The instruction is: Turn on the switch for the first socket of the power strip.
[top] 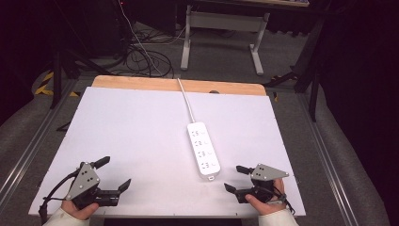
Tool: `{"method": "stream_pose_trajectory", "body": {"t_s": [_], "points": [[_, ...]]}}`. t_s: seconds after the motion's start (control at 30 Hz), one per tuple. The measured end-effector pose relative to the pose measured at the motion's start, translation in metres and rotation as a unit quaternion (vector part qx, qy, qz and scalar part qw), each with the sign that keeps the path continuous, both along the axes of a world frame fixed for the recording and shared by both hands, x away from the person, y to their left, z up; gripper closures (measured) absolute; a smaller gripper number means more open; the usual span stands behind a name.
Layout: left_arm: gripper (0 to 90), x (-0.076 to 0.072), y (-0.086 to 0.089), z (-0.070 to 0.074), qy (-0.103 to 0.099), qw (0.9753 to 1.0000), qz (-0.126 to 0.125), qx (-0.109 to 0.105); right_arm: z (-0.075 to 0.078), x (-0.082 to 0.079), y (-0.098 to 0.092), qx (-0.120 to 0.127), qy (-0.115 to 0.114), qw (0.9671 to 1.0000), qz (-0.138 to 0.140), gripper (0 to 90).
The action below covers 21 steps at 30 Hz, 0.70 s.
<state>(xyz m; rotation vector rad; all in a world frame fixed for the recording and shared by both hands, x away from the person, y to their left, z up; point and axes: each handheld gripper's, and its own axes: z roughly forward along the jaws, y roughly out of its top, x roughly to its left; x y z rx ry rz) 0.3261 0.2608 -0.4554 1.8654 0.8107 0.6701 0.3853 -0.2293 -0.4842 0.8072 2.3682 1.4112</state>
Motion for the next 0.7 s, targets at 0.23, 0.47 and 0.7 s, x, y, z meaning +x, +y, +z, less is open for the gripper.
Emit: {"method": "stream_pose_trajectory", "body": {"t_s": [0.23,0.47,0.7], "points": [[4.8,0.0014,0.0033,0.0007,0.009,0.9998,-0.001,-0.018,0.0015,0.0007,-0.0042,0.005,0.0,1.0,-0.005,20.7],[4.7,0.001,0.0015,0.0002,0.003,1.0,0.0,-0.006,0.0014,0.0012,-0.0063,0.002,0.0,0.9999,-0.012,20.5],[4.6,0.0001,0.0,-0.0005,-0.009,1.0,-0.002,0.001,0.0001,0.0028,-0.0078,0.005,0.0,0.9998,-0.021,20.4]]}}
